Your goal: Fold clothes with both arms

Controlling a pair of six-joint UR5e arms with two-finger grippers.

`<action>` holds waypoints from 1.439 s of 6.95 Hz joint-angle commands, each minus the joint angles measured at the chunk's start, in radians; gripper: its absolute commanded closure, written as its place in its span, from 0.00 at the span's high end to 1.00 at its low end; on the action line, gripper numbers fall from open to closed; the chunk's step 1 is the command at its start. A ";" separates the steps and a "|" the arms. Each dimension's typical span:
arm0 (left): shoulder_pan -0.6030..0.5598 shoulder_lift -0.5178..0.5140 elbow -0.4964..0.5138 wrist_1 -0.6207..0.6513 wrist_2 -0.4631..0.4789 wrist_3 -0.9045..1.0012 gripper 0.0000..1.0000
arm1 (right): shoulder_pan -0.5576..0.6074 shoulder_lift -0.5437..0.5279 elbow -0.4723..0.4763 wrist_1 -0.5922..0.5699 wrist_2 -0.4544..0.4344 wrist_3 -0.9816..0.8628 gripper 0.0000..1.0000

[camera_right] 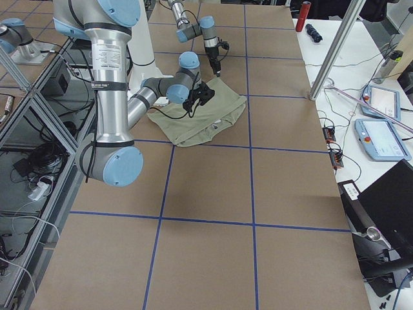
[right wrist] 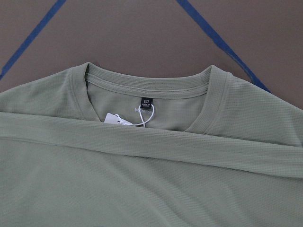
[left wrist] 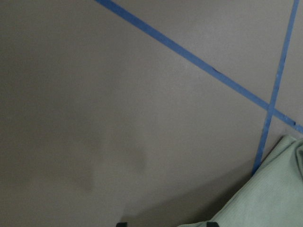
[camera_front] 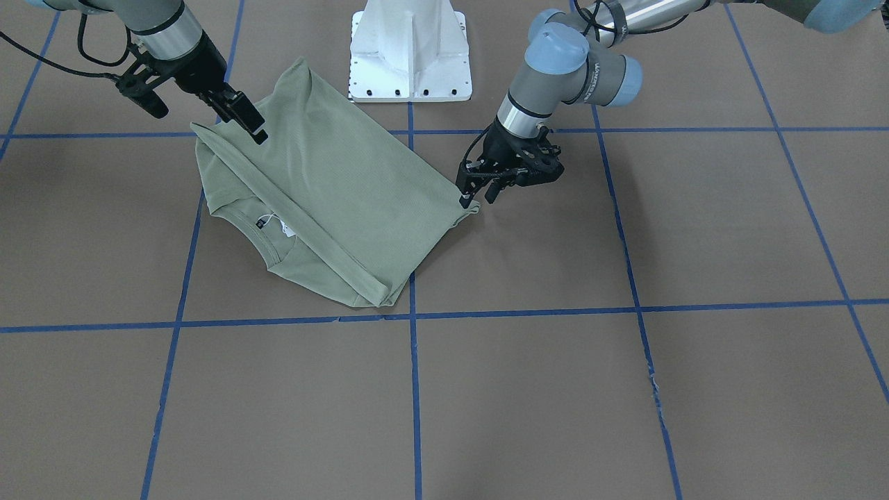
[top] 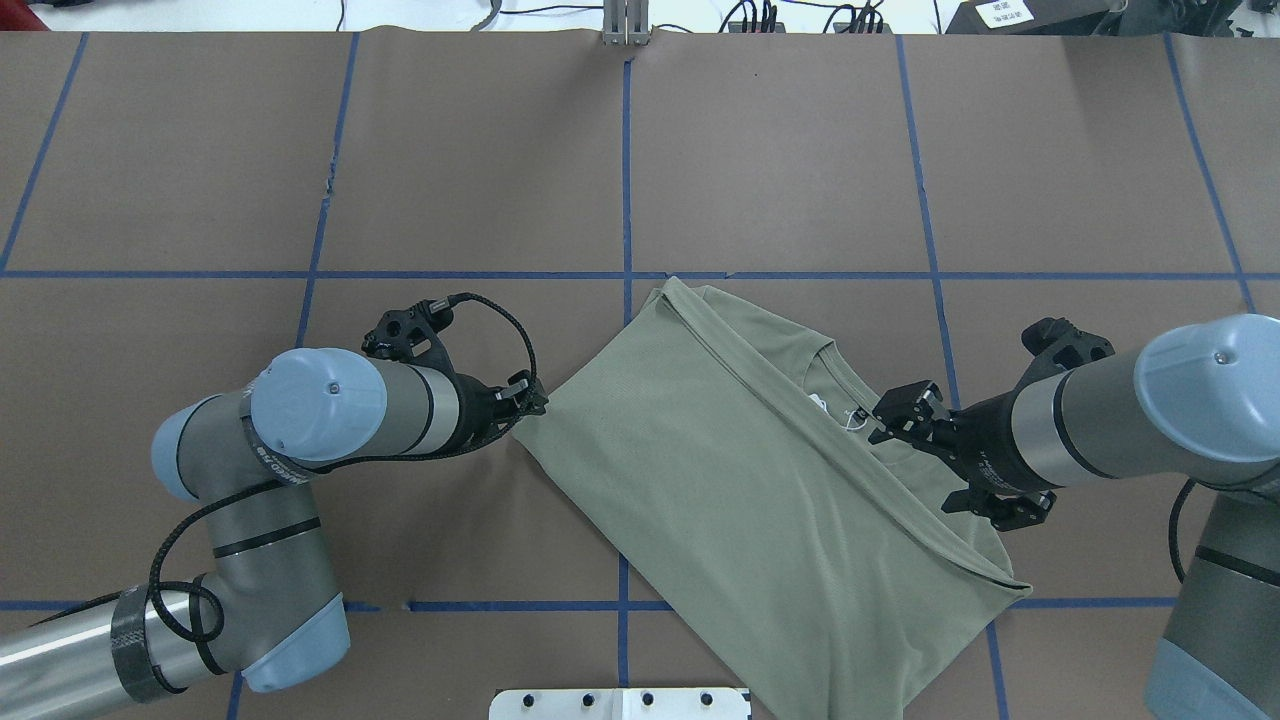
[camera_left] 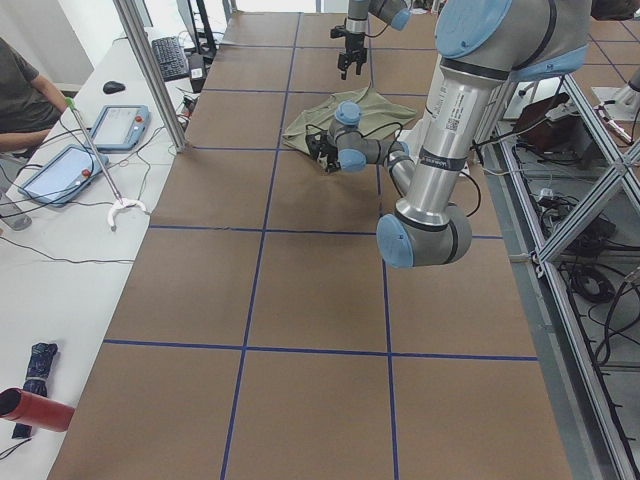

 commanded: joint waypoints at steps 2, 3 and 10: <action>0.021 -0.004 0.015 0.000 0.002 0.001 0.64 | 0.003 0.011 -0.008 -0.001 0.002 -0.001 1.00; 0.021 -0.012 0.035 -0.003 0.002 0.008 0.63 | 0.004 0.011 -0.008 -0.001 0.005 -0.001 1.00; 0.002 -0.016 0.040 -0.006 0.080 0.150 0.00 | 0.004 0.013 -0.016 -0.001 0.005 0.007 1.00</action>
